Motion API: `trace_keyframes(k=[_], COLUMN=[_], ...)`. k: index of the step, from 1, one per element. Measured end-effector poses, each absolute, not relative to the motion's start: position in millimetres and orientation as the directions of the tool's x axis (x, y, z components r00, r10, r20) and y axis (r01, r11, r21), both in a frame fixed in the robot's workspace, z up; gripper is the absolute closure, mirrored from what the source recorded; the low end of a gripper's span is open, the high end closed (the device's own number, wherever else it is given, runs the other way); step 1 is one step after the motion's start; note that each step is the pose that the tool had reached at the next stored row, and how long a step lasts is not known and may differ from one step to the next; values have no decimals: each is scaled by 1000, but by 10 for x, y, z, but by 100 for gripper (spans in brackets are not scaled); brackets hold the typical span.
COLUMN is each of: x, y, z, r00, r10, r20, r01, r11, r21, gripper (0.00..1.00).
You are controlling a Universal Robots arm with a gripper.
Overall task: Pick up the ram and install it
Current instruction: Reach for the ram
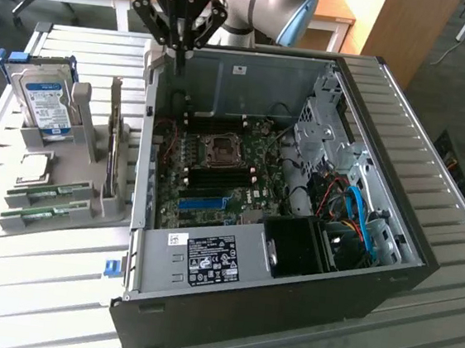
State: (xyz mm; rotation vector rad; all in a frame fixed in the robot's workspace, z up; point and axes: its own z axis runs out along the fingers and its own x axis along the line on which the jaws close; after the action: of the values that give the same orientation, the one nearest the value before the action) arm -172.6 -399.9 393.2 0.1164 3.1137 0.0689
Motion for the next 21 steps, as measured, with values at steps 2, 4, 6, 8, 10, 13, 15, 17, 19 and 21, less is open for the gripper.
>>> trace_keyframes(k=[2,4,6,8,10,13,15,17,19,21], x=[-1797,-1866,-1933,-2001,-2074,-2178,-2253,-2319,-2386,-2450], y=[-4001,-4002,-4005,-4006,-4008,-4010,-4012,-4014,-4015,-4016], z=[3932,3932,3933,3933,3932,3932,3932,3932,3932,3933], r00=[-997,-997,-997,-997,-997,-997,-997,-997,-997,-997], r10=[75,75,75,75,75,75,75,75,75,75], r20=[-23,-23,-23,-23,-23,-23,-23,-23,-23,-23], r01=[74,74,74,74,74,74,74,74,74,74], r11=[996,996,996,996,996,996,996,996,996,996], r21=[45,45,45,45,45,45,45,45,45,45], gripper=[89,89,89,89,89,89,89,89,89,89])
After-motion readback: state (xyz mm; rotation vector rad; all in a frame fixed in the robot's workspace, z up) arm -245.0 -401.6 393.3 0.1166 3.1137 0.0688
